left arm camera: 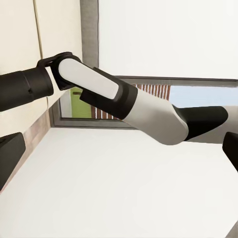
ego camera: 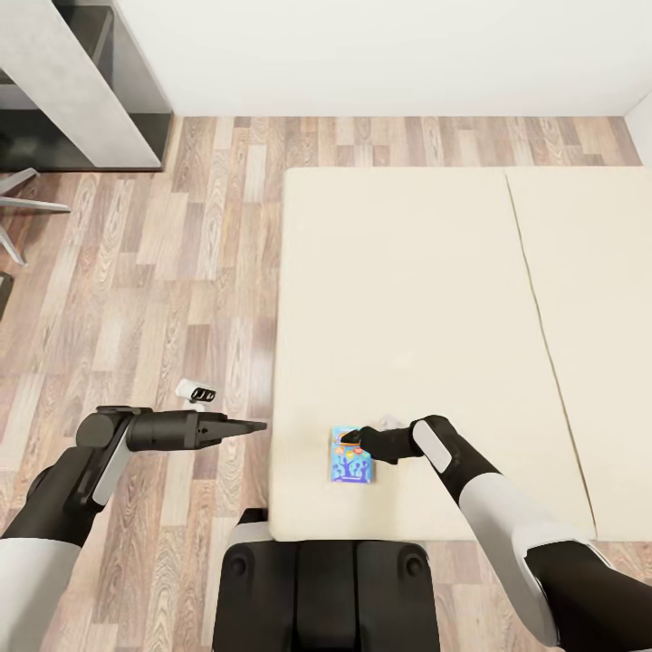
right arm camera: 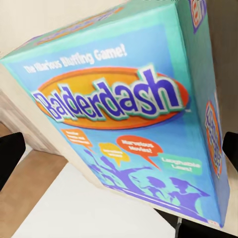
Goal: Put all the toys in the child's room - the three board games (two on the bed and one on the table), the two jigsaw puzzles on the table, and the tennis ball on the table - inside the toy box on the table in the child's room.
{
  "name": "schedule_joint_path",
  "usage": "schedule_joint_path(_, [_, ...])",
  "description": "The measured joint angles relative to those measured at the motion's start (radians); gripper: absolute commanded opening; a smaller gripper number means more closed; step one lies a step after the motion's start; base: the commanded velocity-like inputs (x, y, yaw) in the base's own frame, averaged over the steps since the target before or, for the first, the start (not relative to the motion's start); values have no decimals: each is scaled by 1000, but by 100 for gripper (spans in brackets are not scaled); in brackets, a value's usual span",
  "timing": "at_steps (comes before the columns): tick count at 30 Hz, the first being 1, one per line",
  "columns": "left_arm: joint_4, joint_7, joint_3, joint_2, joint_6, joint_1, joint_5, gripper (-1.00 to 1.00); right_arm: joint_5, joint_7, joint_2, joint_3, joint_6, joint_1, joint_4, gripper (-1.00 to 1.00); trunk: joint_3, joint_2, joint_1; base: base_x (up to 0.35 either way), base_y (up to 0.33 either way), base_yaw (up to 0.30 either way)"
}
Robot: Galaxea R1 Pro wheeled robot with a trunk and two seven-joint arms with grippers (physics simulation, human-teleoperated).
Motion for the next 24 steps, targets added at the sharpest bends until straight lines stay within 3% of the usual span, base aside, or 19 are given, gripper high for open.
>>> schedule_joint_path(24, [0, 0, 0, 0, 0, 0, 0, 100, 2, 0, 0, -1, 0, 0, 0, 100, 0, 0, 0, 0, 85, 0])
